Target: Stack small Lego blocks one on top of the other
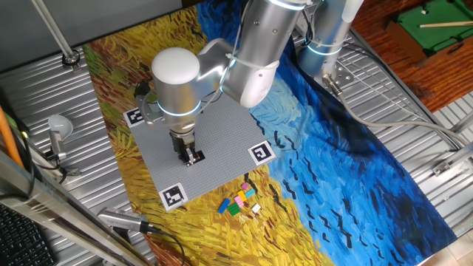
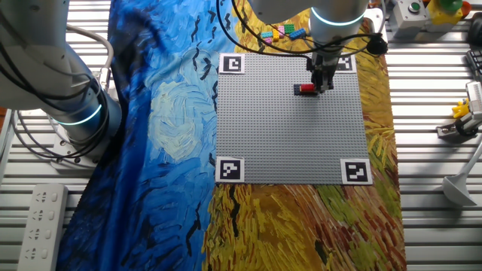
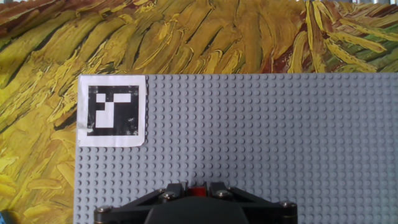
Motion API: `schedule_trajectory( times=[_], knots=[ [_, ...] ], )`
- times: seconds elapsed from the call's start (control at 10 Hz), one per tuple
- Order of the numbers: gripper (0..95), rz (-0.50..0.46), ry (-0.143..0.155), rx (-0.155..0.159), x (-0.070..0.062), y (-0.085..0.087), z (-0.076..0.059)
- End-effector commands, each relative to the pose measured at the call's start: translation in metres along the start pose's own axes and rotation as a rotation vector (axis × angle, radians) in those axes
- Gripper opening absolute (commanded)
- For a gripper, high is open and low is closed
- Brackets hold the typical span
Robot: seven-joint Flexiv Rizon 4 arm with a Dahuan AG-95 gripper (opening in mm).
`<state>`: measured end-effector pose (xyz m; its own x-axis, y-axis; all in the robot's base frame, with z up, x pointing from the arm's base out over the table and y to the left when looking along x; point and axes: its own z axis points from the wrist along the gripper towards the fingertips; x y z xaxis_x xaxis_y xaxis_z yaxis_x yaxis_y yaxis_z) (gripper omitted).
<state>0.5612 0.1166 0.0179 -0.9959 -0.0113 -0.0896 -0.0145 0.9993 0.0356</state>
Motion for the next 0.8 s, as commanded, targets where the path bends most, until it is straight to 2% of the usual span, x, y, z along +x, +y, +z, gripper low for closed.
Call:
schedule_trajectory(
  times=[0.1,0.5,0.6,0.8],
  knots=[
    [0.0,0.001,0.001,-0.001,0.0003,-0.0002,0.0011],
    [0.0,-0.004,-0.001,-0.003,-0.0003,0.0001,0.0007],
    [19.0,-0.008,0.001,-0.002,-0.0005,0.0002,0.0006],
    [19.0,-0.013,0.002,-0.001,-0.0005,0.0001,0.0016]
  ],
)
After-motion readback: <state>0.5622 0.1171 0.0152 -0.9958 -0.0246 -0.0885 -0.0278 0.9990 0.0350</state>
